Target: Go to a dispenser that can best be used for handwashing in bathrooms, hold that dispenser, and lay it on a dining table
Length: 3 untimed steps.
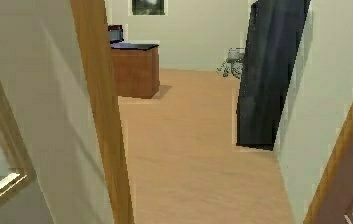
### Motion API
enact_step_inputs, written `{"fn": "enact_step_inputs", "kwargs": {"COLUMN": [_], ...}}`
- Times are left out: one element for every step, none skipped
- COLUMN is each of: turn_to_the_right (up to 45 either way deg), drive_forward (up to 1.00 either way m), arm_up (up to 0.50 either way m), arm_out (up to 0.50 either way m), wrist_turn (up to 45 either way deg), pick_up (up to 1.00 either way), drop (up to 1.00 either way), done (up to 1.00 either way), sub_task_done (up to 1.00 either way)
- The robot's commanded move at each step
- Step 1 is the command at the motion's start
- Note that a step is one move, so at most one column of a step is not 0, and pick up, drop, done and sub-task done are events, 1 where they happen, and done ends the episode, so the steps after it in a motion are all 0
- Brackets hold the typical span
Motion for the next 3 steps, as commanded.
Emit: {"fn": "enact_step_inputs", "kwargs": {"turn_to_the_right": [0.0,-24.0,0.0], "drive_forward": [0.8,0.0,1.0], "arm_up": [0.0,0.0,0.0], "arm_out": [0.0,0.0,0.0], "wrist_turn": [0.0,0.0,0.0], "pick_up": [0.0,0.0,0.0], "drop": [0.0,0.0,0.0], "done": [0.0,0.0,0.0], "sub_task_done": [0.0,0.0,0.0]}}
